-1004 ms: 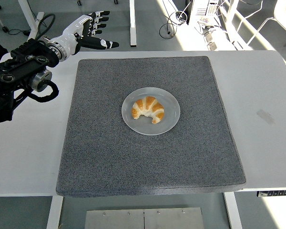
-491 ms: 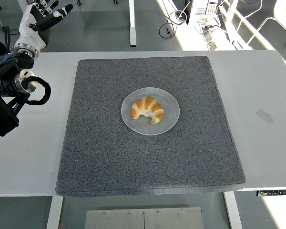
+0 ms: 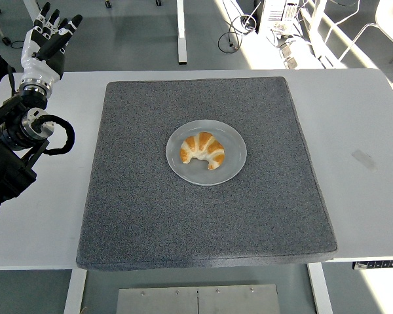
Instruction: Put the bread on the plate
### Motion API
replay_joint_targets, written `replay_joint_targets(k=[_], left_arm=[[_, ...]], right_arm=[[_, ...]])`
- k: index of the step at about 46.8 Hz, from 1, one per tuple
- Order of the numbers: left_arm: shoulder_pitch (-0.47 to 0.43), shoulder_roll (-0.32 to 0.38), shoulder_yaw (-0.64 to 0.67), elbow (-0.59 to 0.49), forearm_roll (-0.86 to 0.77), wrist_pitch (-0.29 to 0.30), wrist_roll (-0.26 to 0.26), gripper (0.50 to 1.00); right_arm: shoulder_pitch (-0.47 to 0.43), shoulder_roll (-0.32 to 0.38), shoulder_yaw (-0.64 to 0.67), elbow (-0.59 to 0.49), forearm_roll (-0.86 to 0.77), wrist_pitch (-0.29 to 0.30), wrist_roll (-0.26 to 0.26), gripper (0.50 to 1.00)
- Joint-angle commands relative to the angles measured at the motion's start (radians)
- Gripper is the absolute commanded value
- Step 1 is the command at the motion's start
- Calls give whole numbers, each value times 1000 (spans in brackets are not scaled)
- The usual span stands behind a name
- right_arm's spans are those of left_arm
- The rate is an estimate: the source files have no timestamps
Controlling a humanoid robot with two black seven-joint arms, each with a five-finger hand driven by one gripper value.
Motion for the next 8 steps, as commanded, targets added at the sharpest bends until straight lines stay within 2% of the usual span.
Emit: replay_joint_targets(k=[1, 8], left_arm=[[0, 1, 0, 3, -1, 0, 0, 961], [-1, 0, -1, 1, -1, 0, -2, 961]], right_arm=[[0, 0, 0, -1, 0, 0, 0, 1000], [-6, 0, -1, -3, 0, -1, 0, 1000]])
